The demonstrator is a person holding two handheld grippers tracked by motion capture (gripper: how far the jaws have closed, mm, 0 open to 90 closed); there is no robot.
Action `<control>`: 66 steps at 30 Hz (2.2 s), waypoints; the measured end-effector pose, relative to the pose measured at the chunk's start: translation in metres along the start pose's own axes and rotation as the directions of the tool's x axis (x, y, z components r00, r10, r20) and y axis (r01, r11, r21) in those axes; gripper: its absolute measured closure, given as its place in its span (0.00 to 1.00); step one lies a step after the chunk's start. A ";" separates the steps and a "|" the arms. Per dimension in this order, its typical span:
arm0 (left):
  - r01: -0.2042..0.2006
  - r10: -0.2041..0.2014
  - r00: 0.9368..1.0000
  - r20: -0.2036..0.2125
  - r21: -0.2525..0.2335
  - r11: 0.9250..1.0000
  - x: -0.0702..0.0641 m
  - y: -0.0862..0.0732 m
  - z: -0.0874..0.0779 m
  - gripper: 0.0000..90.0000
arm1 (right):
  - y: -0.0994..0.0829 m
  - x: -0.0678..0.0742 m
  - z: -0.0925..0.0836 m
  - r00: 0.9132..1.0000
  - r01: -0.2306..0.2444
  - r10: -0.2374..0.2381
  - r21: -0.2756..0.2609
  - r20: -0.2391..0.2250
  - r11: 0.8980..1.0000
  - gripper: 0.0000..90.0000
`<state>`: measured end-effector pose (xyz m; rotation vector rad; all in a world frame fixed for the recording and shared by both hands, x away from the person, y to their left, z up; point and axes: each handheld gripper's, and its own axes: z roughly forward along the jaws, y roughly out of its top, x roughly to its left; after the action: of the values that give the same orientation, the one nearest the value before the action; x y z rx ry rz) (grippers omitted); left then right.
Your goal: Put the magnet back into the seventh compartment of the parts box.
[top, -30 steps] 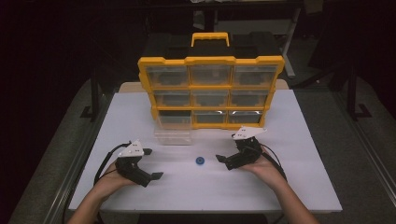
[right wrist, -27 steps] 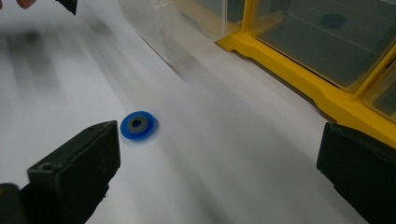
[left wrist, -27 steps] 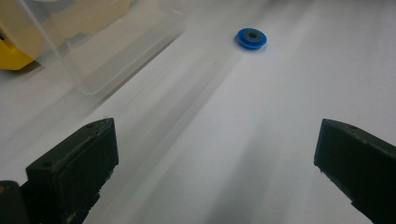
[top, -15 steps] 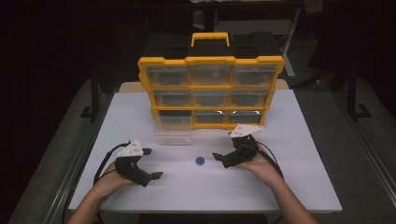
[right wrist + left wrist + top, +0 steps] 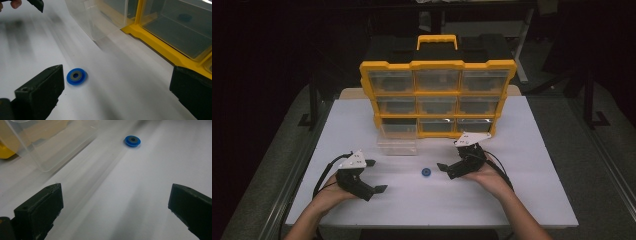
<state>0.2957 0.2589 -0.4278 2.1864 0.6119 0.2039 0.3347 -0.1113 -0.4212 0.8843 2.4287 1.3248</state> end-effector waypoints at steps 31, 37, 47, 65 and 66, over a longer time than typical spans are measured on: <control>-0.001 0.001 1.000 -0.001 0.001 1.000 -0.001 -0.003 0.002 0.00 | 0.010 0.005 0.019 1.000 0.021 -0.021 0.003 -0.019 1.000 0.00; 0.003 -0.003 1.000 -0.002 -0.001 1.000 -0.001 -0.004 0.003 0.00 | 0.014 0.007 0.024 0.999 0.022 -0.022 0.000 -0.030 1.000 0.00; 0.002 -0.002 1.000 0.003 -0.003 1.000 -0.002 -0.006 0.004 0.00 | 0.016 0.009 0.030 0.999 0.026 -0.026 -0.003 -0.040 1.000 0.00; 0.011 -0.011 1.000 0.002 -0.008 1.000 -0.001 -0.007 0.002 0.00 | 0.016 0.018 0.035 0.996 0.056 -0.052 0.041 -0.074 0.998 0.00; 0.012 -0.012 1.000 0.002 -0.008 1.000 -0.001 -0.007 0.002 0.00 | 0.016 0.018 0.036 0.996 0.057 -0.053 0.043 -0.075 0.997 0.00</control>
<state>0.2932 0.2605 -0.4348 2.1748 0.6213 0.1973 0.3432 -0.0694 -0.4266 0.7868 2.5290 1.3101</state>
